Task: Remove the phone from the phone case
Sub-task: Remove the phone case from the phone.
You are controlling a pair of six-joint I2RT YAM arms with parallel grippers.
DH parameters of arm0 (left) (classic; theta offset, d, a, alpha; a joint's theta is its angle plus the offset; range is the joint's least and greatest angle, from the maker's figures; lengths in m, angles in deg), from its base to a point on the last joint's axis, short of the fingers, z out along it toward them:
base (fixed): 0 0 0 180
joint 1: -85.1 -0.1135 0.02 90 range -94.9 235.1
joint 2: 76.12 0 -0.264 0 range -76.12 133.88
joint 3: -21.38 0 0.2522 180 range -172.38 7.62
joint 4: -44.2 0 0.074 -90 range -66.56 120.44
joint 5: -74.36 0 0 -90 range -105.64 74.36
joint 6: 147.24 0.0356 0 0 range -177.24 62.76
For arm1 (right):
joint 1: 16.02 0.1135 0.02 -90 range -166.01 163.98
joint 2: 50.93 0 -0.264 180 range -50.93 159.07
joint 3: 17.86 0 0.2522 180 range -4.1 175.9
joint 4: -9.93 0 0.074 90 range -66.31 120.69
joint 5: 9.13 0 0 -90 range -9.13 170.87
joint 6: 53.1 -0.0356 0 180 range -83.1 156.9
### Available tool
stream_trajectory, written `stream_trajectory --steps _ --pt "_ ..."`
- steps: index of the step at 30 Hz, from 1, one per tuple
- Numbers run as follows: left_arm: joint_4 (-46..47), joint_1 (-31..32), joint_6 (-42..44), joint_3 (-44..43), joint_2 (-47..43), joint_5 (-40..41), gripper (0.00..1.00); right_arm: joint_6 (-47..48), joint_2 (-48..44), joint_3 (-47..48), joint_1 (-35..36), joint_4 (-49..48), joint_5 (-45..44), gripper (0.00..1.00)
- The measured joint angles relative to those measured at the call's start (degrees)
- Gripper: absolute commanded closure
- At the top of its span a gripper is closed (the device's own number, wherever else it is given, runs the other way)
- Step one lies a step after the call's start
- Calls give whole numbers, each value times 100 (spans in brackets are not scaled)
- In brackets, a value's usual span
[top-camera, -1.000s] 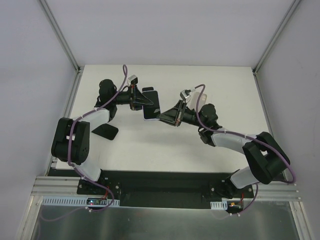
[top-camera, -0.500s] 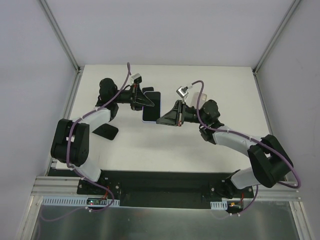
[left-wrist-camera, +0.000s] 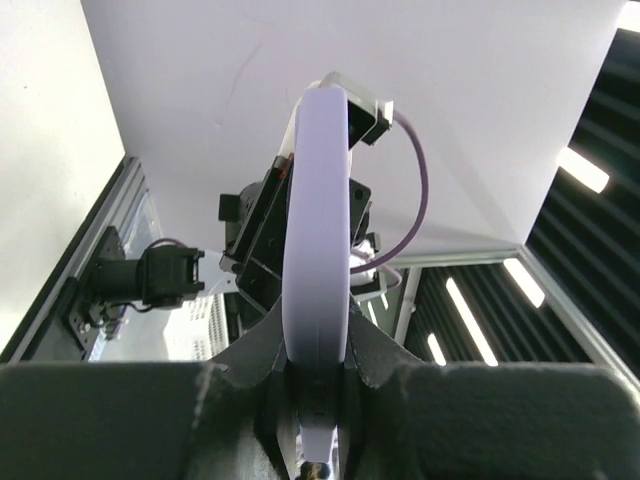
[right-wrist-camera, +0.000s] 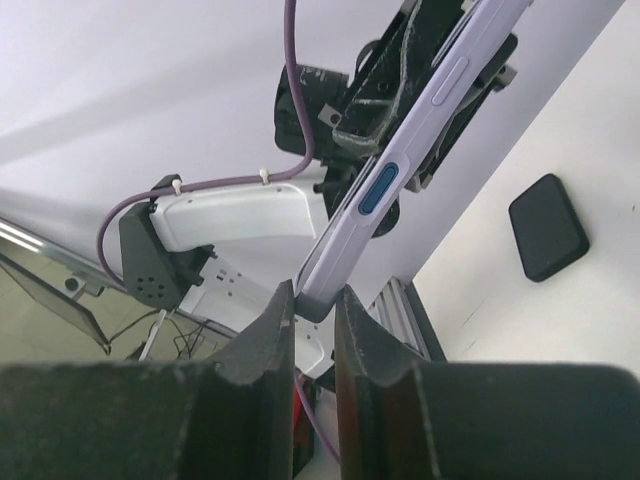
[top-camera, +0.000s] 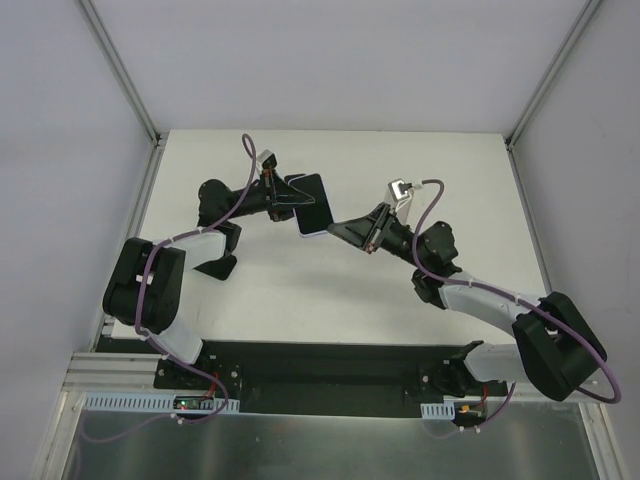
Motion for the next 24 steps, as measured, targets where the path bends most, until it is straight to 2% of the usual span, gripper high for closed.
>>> stream_trajectory --steps 6,12,24 --pt "74 15 -151 214 0 389 100 50 22 -52 13 -90 -313 99" --pt "90 15 -260 385 2 695 100 74 249 133 -17 -175 -251 99" --pt "317 -68 -656 177 -476 1574 100 -109 822 1668 -199 -57 560 98"
